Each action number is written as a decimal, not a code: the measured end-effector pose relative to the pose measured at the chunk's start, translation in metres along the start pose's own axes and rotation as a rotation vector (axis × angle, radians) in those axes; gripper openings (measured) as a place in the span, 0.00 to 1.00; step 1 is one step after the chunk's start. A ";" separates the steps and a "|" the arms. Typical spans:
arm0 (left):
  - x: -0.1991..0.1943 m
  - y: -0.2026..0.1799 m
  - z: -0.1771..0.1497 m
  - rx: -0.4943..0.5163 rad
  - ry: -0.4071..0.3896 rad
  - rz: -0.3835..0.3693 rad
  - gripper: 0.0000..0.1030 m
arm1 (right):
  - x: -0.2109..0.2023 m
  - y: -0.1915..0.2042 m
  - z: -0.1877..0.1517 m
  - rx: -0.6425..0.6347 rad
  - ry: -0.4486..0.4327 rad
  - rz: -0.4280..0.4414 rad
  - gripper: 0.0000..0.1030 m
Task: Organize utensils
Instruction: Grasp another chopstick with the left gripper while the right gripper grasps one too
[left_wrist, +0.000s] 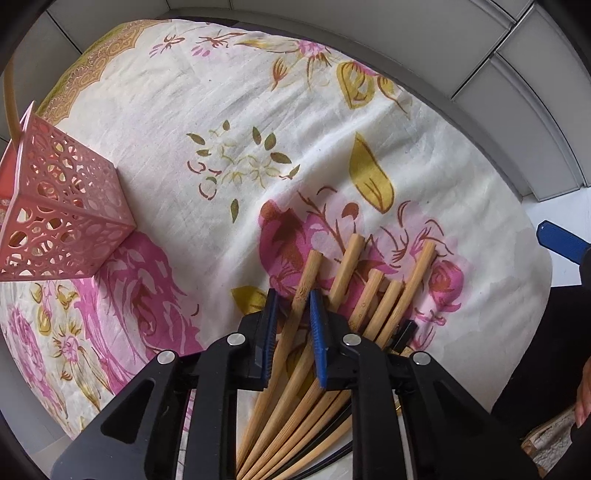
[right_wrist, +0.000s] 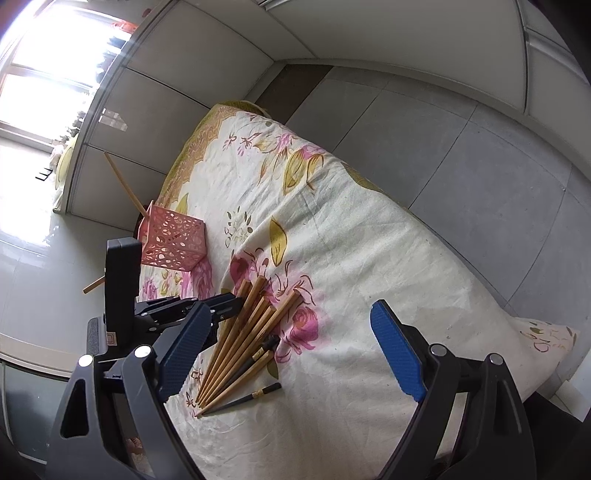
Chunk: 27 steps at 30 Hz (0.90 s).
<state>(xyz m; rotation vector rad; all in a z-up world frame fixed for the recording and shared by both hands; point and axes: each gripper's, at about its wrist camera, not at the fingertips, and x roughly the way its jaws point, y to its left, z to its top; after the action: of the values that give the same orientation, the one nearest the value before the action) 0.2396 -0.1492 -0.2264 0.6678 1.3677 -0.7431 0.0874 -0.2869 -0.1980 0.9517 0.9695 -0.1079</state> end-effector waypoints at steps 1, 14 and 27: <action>0.000 0.000 -0.001 -0.003 -0.004 -0.002 0.17 | 0.000 0.001 0.000 -0.001 -0.002 -0.011 0.83; -0.064 0.045 -0.074 -0.218 -0.305 0.029 0.06 | 0.076 0.070 0.007 -0.074 0.287 -0.137 0.24; -0.129 0.080 -0.137 -0.286 -0.495 0.049 0.06 | 0.140 0.089 0.019 -0.037 0.338 -0.409 0.19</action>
<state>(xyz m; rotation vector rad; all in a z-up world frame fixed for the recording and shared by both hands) 0.2133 0.0182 -0.1114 0.2634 0.9705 -0.6057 0.2248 -0.2020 -0.2410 0.7385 1.4683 -0.2779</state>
